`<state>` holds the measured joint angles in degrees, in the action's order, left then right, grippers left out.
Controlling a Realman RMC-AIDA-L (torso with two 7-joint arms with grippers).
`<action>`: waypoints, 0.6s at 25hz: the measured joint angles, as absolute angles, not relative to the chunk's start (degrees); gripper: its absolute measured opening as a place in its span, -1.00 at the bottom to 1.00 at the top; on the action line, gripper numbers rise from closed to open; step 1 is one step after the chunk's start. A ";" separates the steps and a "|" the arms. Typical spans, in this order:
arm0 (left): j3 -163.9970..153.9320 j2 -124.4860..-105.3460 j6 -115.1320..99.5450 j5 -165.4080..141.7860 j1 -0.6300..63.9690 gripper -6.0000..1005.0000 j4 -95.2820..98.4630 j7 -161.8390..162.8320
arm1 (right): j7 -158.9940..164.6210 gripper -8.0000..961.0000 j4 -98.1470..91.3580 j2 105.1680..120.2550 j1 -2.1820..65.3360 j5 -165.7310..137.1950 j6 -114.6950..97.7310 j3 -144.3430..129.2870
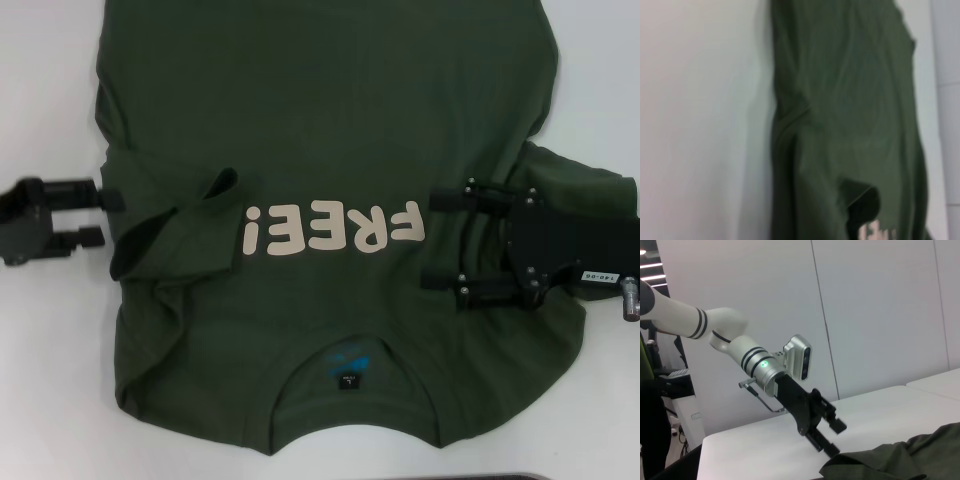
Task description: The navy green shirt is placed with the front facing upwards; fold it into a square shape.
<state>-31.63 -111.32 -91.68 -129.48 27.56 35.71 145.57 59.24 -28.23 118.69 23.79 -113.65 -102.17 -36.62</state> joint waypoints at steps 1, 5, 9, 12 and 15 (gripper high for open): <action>-32.07 -111.45 -91.42 -130.15 27.56 0.38 35.62 145.64 | 59.24 0.91 -28.36 118.67 23.80 -113.65 -102.15 -36.69; -32.32 -112.01 -90.84 -130.75 27.32 0.38 36.19 145.58 | 59.24 0.91 -28.72 118.65 23.72 -113.65 -101.93 -36.77; -31.86 -112.02 -89.21 -130.78 26.46 0.38 36.56 145.45 | 59.24 0.91 -28.74 118.65 23.49 -113.65 -101.86 -36.63; -31.94 -112.02 -88.94 -130.76 26.29 0.38 36.60 145.26 | 59.24 0.91 -28.74 118.65 23.45 -113.65 -101.86 -36.56; -32.19 -112.42 -88.96 -130.76 26.34 0.38 36.65 144.82 | 59.24 0.91 -28.74 118.65 23.45 -113.64 -101.85 -36.51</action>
<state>-32.19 -112.42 -88.96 -130.76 26.34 36.65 144.82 59.24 -28.74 118.65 23.45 -113.64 -101.85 -36.51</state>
